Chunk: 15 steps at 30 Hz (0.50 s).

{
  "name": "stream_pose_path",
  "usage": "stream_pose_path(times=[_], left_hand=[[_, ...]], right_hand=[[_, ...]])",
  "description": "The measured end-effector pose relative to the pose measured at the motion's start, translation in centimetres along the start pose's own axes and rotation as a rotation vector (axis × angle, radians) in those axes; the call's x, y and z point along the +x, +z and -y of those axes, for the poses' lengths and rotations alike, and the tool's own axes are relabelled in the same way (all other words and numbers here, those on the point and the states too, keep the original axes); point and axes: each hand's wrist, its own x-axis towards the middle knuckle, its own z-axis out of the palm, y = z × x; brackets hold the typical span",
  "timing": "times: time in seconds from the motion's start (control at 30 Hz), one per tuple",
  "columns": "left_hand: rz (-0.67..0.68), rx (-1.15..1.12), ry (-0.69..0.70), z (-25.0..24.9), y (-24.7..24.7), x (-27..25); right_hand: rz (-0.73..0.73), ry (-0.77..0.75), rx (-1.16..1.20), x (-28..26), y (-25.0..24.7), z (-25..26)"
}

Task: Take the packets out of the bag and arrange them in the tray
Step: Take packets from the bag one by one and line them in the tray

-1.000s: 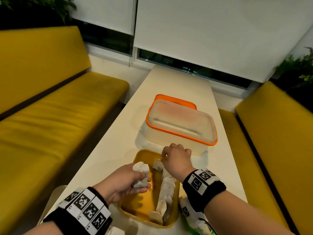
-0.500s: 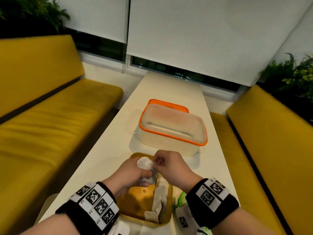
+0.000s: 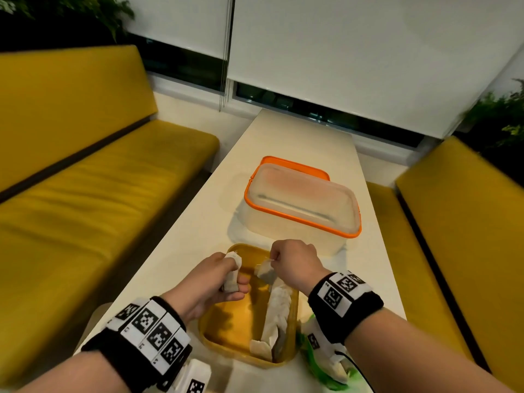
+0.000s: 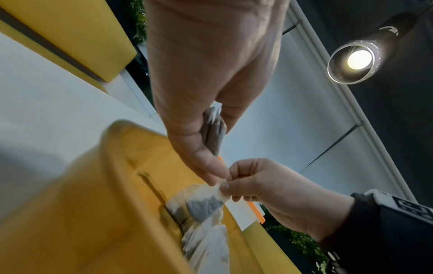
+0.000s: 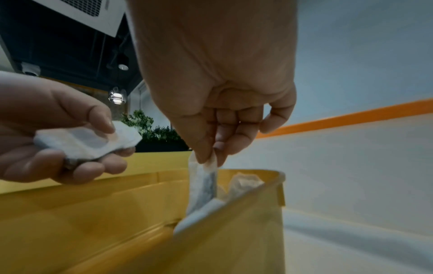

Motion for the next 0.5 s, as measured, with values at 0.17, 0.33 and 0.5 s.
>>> stream_pose_path(times=[0.17,0.33,0.5], left_hand=[[0.000,-0.021,-0.025,0.1,-0.2,-0.1],[0.006,-0.034,-0.034,0.3,-0.5,0.2],[0.018,-0.042,-0.055,0.2,-0.7,0.4]], right_hand=[[-0.028,0.053,-0.103,0.8,0.9,0.0],[-0.019,0.064,-0.158,1.4,1.5,-0.2],[-0.007,0.056,-0.197,1.7,2.1,-0.1]])
